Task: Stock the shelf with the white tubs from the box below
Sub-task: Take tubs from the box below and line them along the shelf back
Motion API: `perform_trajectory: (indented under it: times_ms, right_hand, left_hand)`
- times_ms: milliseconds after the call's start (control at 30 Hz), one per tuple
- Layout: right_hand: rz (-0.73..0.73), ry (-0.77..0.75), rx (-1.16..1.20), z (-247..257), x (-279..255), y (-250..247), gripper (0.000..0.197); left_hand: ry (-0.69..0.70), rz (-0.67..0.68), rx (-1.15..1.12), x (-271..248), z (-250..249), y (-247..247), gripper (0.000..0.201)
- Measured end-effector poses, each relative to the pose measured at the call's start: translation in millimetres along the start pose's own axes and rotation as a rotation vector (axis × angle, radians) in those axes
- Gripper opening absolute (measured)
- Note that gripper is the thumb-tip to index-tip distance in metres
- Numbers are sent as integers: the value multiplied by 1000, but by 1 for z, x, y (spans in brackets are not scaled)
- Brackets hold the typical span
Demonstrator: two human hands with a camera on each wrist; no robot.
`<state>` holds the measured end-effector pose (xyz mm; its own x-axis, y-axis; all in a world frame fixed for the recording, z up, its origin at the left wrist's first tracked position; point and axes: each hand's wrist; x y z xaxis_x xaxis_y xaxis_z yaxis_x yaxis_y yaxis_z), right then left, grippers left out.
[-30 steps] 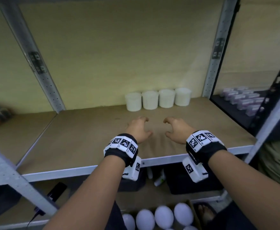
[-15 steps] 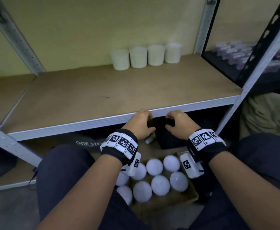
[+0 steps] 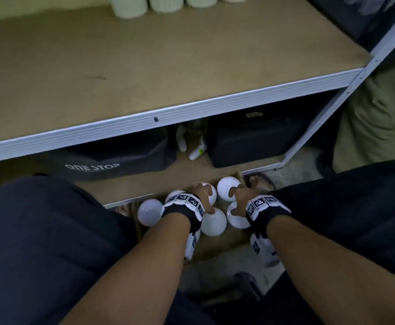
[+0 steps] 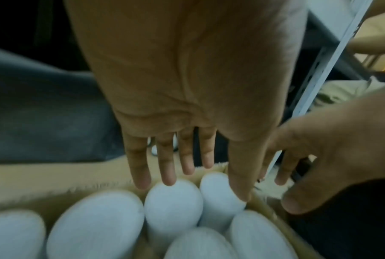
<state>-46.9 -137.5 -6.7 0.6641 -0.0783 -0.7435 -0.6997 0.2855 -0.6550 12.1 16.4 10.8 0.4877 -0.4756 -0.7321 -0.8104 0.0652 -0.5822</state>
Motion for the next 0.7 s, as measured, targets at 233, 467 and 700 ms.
perform_trajectory:
  times_ms: [233, 467, 700]
  right_hand:
    - [-29, 45, -11, -10, 43, 59, 57]
    - [-151, 144, -36, -1, 50, 79, 31]
    - [-149, 110, -99, -9, 63, 97, 28]
  left_hand:
    - [-48, 133, -2, 38, 9, 60, 81]
    - [-35, -147, 181, 50, 4, 101, 82]
    - [-105, -210, 149, 77, 9, 132, 71]
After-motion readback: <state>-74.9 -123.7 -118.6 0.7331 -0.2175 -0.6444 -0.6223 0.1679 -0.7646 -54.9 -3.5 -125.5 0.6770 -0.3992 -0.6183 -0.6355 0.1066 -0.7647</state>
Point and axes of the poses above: each hand's wrist, its own x-axis towards the middle knuckle, its own y-axis out of the palm, z = x × y, and after that the axes turned 7 degrees about z, right-handed
